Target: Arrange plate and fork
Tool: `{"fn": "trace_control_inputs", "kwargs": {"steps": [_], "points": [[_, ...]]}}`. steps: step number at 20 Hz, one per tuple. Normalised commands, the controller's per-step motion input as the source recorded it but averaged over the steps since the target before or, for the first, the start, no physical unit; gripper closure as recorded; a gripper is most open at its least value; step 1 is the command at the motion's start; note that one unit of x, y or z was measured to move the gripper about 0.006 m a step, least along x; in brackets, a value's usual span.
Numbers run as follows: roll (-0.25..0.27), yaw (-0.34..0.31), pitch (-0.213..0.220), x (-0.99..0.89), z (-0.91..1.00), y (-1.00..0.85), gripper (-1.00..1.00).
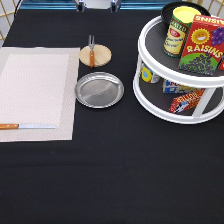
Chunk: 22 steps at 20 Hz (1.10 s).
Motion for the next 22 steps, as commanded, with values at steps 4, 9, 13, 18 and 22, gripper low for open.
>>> {"fn": "trace_control_inputs", "kwargs": {"steps": [4, 9, 13, 18, 22], "points": [[0.099, 0.052, 0.085, 0.79, -0.10, -0.24, -1.00], [0.090, 0.042, 0.076, 0.83, -0.28, -0.30, -1.00], [0.060, 0.012, 0.046, 0.72, -0.43, -0.23, -1.00], [0.021, 0.000, 0.000, 0.44, -0.50, -0.04, -1.00], [0.073, 0.000, -0.002, 0.23, -0.54, 0.00, -1.00]]}}
